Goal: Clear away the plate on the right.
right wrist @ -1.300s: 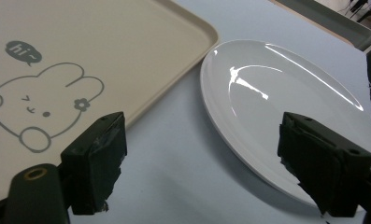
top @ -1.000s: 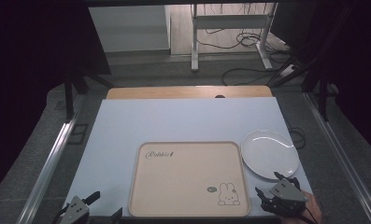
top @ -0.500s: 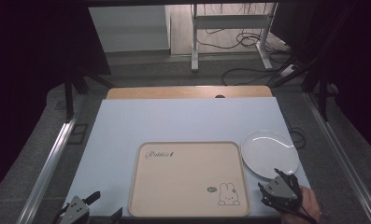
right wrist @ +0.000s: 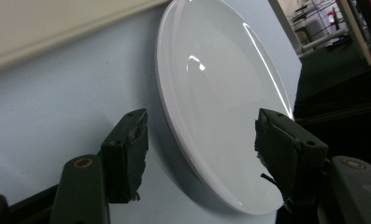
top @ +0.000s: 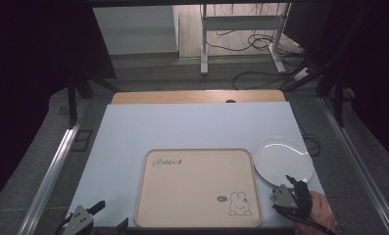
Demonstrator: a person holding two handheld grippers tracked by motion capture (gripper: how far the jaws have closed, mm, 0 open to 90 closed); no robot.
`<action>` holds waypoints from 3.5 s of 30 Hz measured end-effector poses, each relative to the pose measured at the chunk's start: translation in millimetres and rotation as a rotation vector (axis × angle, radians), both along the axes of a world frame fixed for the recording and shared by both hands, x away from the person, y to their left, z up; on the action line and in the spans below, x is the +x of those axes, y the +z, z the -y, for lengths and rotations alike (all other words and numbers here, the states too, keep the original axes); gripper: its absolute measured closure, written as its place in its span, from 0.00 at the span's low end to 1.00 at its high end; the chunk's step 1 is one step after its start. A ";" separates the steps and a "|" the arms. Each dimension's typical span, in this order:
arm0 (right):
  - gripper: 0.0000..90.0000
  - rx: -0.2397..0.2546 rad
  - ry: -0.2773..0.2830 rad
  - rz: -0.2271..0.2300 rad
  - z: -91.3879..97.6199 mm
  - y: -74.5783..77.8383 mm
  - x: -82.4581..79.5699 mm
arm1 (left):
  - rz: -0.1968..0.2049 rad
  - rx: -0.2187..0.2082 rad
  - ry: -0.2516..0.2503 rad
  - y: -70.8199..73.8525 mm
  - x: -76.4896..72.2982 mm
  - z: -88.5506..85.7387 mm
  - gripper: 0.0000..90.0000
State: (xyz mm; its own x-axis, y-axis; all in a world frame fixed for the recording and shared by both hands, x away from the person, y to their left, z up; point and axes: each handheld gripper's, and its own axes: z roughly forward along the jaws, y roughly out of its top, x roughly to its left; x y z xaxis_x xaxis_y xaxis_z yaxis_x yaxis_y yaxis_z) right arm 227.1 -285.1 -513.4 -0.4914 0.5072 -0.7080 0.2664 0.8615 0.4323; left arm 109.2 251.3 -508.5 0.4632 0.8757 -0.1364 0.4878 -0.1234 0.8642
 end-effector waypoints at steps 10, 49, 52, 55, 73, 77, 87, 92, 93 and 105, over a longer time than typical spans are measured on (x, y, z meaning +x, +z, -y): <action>0.44 -0.166 0.028 0.025 -7.8 -6.0 0.2 | 0.000 0.000 0.000 0.0 -0.2 0.1 0.04; 0.86 -0.547 0.080 0.056 -19.4 -36.5 12.0 | 0.002 0.002 -0.003 0.1 0.1 0.3 0.04; 0.88 -0.552 0.084 0.054 -19.5 -37.1 12.9 | 0.002 0.002 -0.004 0.1 0.1 0.4 0.04; 0.94 -0.551 0.086 0.046 -20.1 -38.5 12.9 | 0.002 0.001 -0.003 0.1 0.2 0.3 0.04; 0.95 -0.548 0.063 0.114 -23.2 -27.2 6.6 | 0.004 0.001 -0.005 0.2 0.4 0.4 0.04; 0.95 -0.536 0.066 0.143 -24.5 -22.0 4.0 | 0.004 -0.002 -0.004 0.1 0.5 0.2 0.04; 0.95 -0.523 0.081 0.192 -31.3 -15.9 -2.8 | 0.003 -0.002 -0.004 0.1 0.7 0.2 0.04; 0.95 -0.493 0.130 0.162 -34.6 -13.7 -3.0 | 0.003 -0.001 -0.004 0.1 0.8 0.3 0.04; 0.95 -0.505 0.142 0.167 -37.2 -12.5 -4.3 | 0.002 -0.001 -0.004 0.1 0.8 0.3 0.04; 0.94 -0.495 0.199 0.199 -54.7 -9.3 -10.4 | 0.000 -0.002 -0.004 0.0 1.1 0.2 0.04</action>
State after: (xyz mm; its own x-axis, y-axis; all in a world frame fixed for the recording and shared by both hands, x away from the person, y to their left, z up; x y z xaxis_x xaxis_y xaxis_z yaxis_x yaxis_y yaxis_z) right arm 216.7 -230.4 -522.7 -0.3767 0.0028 -0.9263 0.0330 0.9994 -0.0103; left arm 110.3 251.1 -508.5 0.4668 0.8735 -0.1380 0.4871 -0.1238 0.8645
